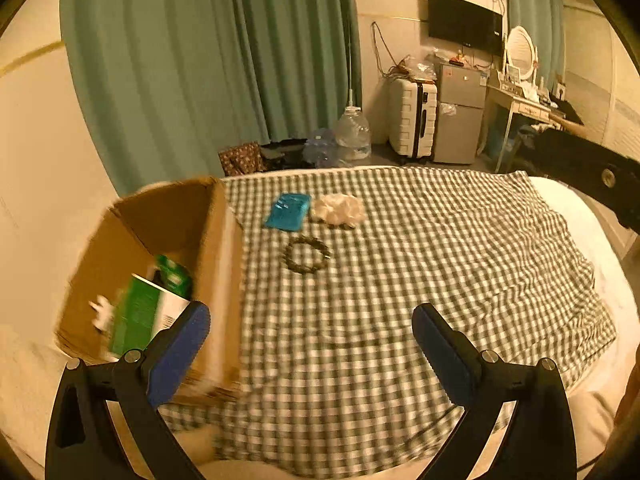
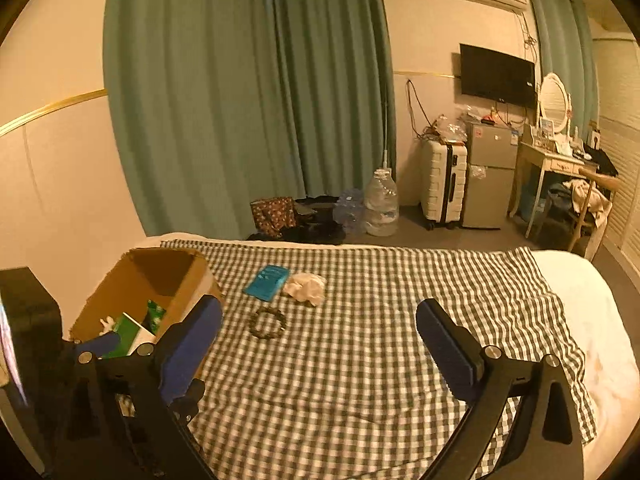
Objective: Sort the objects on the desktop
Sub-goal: 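Move both tools back over the sheet toward the bracelet and cloth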
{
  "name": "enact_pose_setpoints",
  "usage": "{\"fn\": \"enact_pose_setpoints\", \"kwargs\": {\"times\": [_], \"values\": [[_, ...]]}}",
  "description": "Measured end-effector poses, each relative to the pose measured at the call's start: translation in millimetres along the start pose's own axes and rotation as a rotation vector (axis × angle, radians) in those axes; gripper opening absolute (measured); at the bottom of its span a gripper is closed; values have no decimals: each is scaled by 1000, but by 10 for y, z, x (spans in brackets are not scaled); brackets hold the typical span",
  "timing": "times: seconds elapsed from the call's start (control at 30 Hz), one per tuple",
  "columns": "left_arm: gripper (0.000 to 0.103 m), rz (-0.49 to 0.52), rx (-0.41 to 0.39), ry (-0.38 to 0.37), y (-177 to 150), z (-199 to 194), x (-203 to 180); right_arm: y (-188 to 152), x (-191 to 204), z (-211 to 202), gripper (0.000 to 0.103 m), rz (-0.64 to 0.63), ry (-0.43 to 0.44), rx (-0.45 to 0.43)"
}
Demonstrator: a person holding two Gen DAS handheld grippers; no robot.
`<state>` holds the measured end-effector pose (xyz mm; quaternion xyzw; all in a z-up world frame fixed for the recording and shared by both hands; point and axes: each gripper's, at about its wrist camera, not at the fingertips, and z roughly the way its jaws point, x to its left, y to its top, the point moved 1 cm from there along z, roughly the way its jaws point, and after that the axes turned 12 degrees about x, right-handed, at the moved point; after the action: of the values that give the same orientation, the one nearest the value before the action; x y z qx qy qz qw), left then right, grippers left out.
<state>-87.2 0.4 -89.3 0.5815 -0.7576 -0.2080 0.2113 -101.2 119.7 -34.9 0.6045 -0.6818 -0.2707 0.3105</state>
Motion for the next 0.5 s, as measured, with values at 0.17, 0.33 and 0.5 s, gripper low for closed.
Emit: {"fn": "enact_pose_setpoints", "kwargs": {"times": [0.17,0.33,0.5], "values": [[103,-4,21,-1,-54,293,-271,-176,-342,145,98,27,7,16],[103,33,33,30,-56,682,-509,-391,-585,370,98,48,-18,24],[103,-84,71,26,12,1187,-326,-610,-785,663,98,78,-21,44]]}}
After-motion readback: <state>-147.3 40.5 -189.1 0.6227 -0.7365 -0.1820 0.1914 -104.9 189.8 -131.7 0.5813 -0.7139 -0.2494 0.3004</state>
